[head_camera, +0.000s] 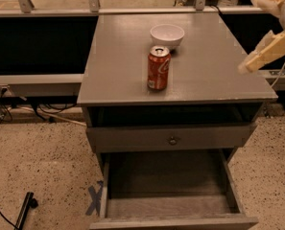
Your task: Place coke can into middle drawer
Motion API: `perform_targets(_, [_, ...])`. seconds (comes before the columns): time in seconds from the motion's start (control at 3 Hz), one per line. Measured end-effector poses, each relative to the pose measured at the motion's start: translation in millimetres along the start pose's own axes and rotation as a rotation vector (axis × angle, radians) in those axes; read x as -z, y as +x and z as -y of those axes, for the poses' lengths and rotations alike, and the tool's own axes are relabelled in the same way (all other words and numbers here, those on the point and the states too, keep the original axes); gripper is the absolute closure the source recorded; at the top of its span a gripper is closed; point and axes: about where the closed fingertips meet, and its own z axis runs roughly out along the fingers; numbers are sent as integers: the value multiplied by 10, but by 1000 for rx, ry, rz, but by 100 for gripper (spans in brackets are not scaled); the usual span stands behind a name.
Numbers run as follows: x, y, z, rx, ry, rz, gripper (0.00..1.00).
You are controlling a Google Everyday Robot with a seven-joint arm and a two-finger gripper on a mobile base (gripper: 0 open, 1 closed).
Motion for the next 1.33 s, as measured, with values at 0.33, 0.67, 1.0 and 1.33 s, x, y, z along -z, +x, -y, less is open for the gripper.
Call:
perform_targets(0.33, [-397, -145, 158, -68, -73, 223, 0])
perform_targets(0.67, [-824, -262, 137, -139, -177, 334, 0])
perform_targets(1.0, [-1166, -324, 159, -192, -233, 386, 0])
perform_targets(1.33, [-1534, -228, 254, -259, -213, 407, 0])
